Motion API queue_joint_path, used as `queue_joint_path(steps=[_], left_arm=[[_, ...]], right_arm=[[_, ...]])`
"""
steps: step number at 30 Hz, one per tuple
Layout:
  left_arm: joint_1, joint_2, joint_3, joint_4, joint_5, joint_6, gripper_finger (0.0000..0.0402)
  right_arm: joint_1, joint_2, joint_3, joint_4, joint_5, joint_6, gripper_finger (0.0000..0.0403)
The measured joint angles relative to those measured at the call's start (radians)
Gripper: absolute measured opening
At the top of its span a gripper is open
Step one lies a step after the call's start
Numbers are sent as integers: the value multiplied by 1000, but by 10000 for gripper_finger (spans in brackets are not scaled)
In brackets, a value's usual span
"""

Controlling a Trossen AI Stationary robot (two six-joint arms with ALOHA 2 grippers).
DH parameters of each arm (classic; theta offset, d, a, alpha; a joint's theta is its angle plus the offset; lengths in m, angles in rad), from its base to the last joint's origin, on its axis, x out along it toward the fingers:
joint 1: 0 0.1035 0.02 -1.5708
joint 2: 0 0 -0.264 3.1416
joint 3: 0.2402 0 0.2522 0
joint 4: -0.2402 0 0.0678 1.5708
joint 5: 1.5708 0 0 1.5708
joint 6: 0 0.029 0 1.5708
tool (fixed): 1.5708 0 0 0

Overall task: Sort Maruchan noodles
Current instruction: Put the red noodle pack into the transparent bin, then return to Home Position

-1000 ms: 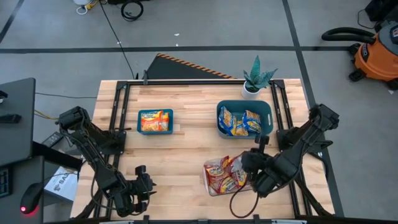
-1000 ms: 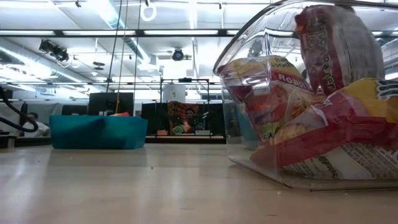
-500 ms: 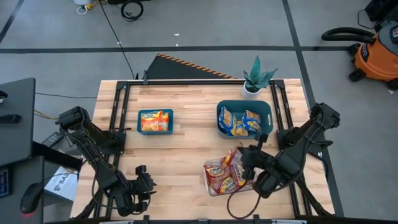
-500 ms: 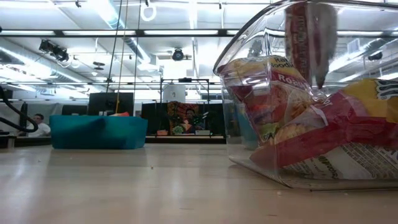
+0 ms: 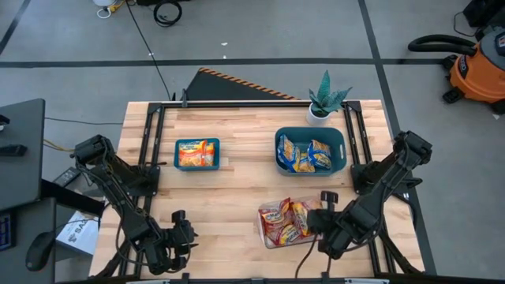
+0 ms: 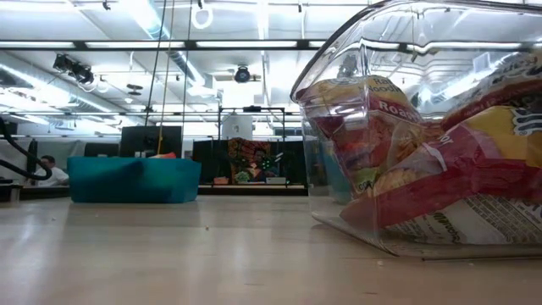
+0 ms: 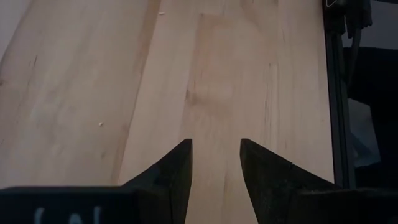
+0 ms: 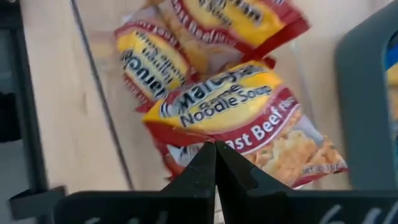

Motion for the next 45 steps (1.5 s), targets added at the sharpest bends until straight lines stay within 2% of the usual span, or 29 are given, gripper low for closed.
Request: queue_joint_path(steps=[10, 14, 17, 20, 25, 29, 34, 37, 40, 45], left_arm=[[1, 0, 0, -10, 0, 8, 141], [1, 0, 0, -9, 0, 8, 141], [1, 0, 0, -8, -1, 8, 141], [2, 0, 0, -7, -2, 8, 141], [3, 0, 0, -8, -34, 10, 141], [3, 0, 0, -8, -57, 4, 141], [3, 0, 0, -8, -58, 7, 141], [7, 0, 0, -8, -47, 8, 141], [11, -1, 0, -8, -16, 8, 141], [14, -2, 0, -10, -12, 10, 141]], right_arm=[[-9, -2, 15, 34, -132, 40, 33], [-21, -4, 15, 41, -277, 67, 61], [-35, -17, 15, 40, -324, 86, 80], [-50, -28, 15, 18, -259, 82, 89], [-83, -31, -7, -1, -19, 39, 88], [-133, -31, -111, 47, -70, 29, 81], [-173, -31, -236, 332, -210, -47, 70], [-194, -30, -231, 329, -267, -59, 65], [-194, -32, -167, 231, -235, -61, 64], [-160, -36, -65, 106, -59, -101, 63]])
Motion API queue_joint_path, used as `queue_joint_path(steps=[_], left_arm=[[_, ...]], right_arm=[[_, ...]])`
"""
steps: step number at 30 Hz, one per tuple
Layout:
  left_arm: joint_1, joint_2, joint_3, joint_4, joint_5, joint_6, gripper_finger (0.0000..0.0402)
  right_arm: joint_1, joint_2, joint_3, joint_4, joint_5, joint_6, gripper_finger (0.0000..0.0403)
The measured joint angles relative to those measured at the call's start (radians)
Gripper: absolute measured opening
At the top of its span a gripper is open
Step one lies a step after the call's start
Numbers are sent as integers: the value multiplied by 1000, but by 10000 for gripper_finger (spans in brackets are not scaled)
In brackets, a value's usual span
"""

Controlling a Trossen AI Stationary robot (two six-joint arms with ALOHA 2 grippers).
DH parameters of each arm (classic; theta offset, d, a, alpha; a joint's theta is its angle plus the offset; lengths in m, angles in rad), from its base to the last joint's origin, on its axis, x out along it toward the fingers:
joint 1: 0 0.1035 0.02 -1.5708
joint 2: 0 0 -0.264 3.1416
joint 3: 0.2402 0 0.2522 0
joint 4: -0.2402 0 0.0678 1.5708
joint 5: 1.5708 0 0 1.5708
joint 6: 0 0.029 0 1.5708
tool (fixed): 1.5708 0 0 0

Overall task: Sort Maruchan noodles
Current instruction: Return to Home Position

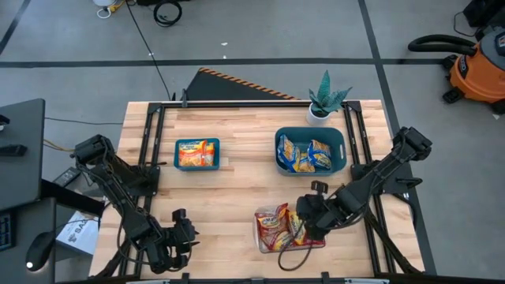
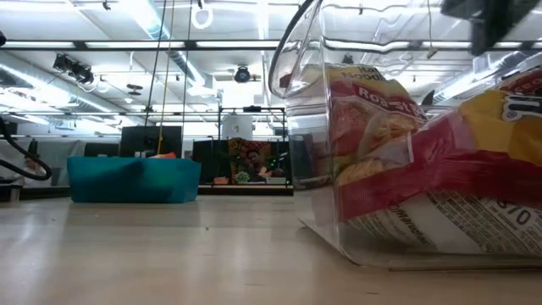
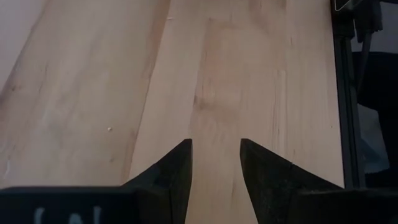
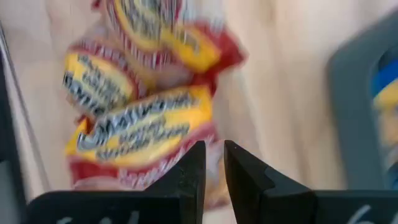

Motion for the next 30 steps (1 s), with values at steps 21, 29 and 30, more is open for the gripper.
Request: queue_joint_path(steps=[21, 29, 30], left_arm=[[179, -273, -185, 227, -72, 439, 135], [330, -516, -491, 634, 59, 627, 94], [349, -546, -532, 689, 76, 639, 88]], right_arm=[[-93, -570, -493, 665, 184, -335, 33], [-169, -815, -623, 701, 168, -383, 30], [-177, -843, -640, 707, 161, -391, 30]])
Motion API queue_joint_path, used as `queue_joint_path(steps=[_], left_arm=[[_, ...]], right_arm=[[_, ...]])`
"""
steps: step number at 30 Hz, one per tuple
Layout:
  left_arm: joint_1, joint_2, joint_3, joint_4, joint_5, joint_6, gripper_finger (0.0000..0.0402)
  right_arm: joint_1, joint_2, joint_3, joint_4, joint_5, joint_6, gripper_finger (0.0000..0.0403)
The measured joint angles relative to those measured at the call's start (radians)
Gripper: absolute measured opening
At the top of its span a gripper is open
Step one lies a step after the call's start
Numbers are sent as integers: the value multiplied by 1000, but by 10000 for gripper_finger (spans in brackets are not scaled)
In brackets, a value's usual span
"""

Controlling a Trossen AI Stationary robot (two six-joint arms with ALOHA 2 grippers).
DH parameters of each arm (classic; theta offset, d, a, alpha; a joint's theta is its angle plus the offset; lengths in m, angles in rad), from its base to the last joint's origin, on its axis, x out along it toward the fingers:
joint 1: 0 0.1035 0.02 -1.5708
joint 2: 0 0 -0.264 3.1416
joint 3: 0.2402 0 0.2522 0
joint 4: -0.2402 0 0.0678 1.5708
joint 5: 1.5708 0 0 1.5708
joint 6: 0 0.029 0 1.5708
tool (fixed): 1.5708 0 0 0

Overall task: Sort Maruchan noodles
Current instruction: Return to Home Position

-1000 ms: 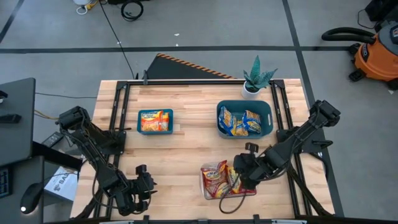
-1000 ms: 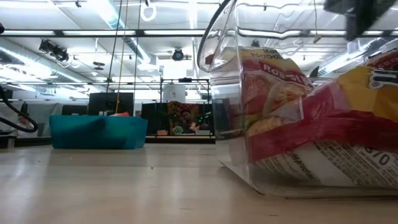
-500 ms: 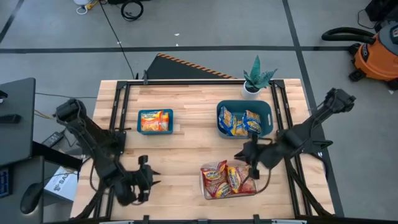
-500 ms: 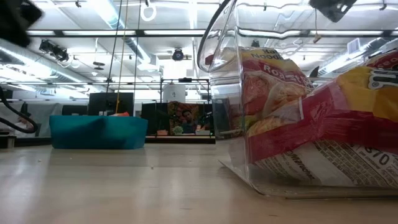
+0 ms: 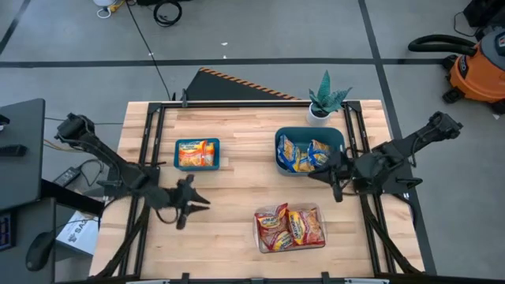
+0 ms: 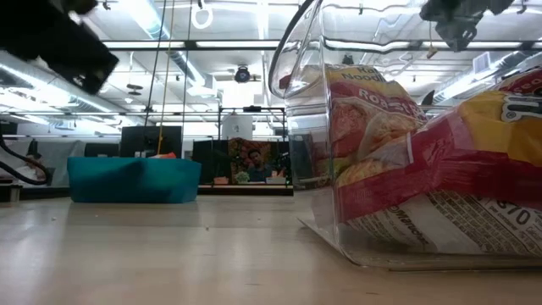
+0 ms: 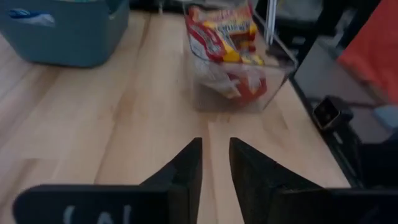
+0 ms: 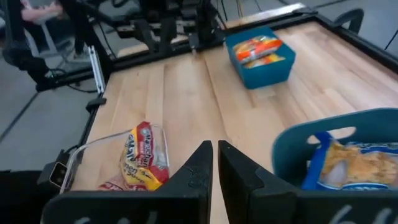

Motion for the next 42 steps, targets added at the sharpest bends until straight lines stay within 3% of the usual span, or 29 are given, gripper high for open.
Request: queue_joint_path(steps=[4, 8, 14, 22, 28, 37, 42], left_arm=[[80, -112, -126, 126, 61, 36, 65], [144, -216, -189, 140, 125, 96, 46], [219, -371, -214, 42, 191, 233, 24], [260, -549, -215, -108, 187, 327, 8], [260, -643, -229, -95, 197, 356, 7], [260, -695, -358, 73, 292, 333, 6], [260, -699, -374, 92, 429, 348, 8]], right_arm=[[-36, -113, -66, 15, -6, -32, 29], [-85, -229, -123, 16, -6, -46, 27], [-152, -393, -180, 7, -6, -76, 26], [-199, -592, -267, -8, 39, -124, 24], [-209, -732, -361, -1, 55, -123, 23], [-210, -735, -459, 125, 113, -71, 22], [-210, -736, -484, 207, 156, -27, 23]])
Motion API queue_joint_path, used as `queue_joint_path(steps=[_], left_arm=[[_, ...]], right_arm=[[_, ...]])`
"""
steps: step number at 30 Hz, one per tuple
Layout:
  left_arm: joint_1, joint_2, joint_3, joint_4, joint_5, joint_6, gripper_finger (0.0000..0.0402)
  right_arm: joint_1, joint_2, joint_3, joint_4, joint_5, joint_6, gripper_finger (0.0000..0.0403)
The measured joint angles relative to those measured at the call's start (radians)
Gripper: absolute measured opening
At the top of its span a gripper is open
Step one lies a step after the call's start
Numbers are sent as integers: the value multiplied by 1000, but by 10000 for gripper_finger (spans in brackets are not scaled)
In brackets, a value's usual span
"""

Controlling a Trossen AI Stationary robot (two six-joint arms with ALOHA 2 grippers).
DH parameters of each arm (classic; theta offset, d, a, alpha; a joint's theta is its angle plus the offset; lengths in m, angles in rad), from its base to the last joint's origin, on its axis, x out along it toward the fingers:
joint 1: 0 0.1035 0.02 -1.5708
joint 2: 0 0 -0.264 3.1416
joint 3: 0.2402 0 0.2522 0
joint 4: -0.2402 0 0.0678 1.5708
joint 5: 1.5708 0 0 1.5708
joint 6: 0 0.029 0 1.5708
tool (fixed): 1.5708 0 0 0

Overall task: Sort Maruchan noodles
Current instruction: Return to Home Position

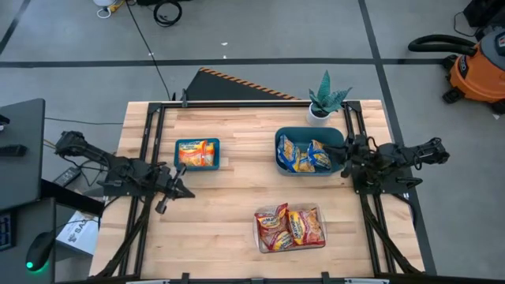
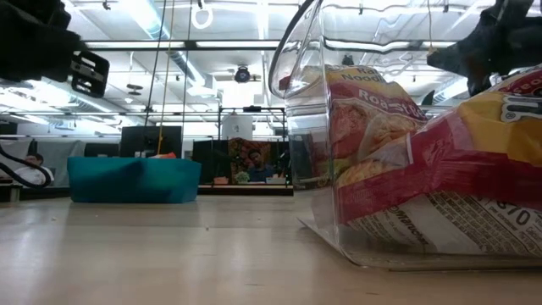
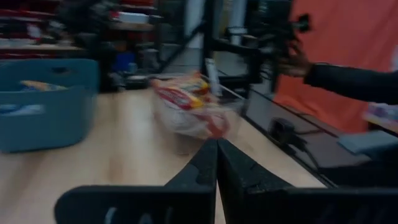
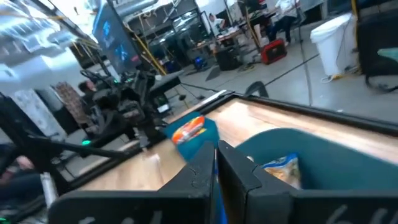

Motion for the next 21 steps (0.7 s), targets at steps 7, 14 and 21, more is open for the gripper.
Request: queue_joint_path(steps=[7, 14, 21], left_arm=[[0, 2, 0, 3, 29, -32, 11], [0, 2, -1, 5, 28, -99, 12], [0, 2, -1, 6, 27, -99, 13]], right_arm=[[0, 0, 0, 2, -77, 83, 23], [0, 1, 0, 2, -86, 84, 25], [0, 1, 0, 2, -86, 83, 25]])
